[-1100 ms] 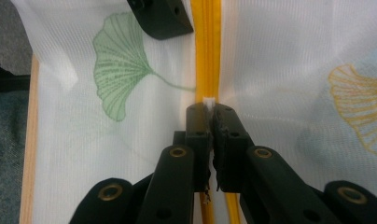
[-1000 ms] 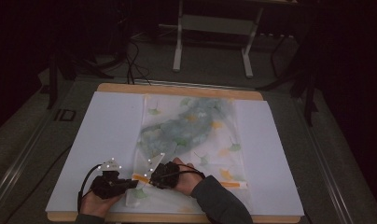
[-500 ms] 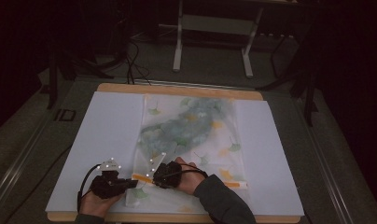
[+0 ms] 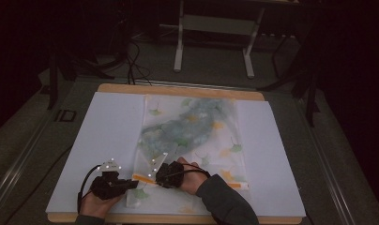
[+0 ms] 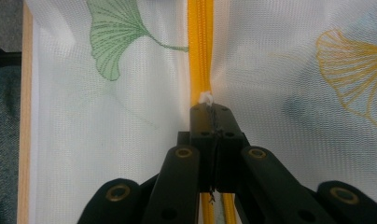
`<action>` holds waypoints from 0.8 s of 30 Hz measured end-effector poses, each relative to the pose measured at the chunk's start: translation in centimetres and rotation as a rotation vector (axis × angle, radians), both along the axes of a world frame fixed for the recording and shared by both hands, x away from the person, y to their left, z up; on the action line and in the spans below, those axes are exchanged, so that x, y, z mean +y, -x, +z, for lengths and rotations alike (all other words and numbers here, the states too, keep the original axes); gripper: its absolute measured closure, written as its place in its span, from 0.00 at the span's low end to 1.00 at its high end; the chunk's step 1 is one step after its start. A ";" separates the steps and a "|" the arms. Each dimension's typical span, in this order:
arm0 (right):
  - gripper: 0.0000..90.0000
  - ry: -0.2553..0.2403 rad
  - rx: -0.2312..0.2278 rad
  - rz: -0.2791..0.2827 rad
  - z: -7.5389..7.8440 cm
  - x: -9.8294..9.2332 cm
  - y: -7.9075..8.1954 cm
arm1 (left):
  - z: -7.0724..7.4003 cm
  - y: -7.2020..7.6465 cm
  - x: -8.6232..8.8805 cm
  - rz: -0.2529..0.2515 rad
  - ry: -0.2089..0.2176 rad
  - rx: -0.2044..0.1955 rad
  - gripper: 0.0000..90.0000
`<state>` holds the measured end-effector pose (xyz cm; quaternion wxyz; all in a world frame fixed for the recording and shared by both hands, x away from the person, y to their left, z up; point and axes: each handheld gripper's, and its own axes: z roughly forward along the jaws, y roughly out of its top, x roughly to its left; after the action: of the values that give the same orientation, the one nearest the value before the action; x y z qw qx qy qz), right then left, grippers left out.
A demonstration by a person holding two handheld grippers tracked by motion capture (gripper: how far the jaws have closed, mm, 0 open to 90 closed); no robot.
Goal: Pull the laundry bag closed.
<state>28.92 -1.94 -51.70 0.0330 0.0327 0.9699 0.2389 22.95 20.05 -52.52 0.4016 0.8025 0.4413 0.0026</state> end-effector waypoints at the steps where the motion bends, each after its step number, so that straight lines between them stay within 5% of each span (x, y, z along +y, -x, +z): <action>1: 0.99 0.002 -0.003 0.001 0.0 0.0 0.0 | 0.0 0.0 0.0 -0.001 0.002 0.002 0.98; 24: 1.00 0.038 -0.029 0.013 0.2 -0.1 0.0 | -0.1 0.0 0.1 -0.003 0.005 0.005 0.98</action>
<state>28.95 -2.06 -51.46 0.0463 0.0224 0.9739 0.2211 23.00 20.14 -52.58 0.4026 0.8021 0.4410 -0.0014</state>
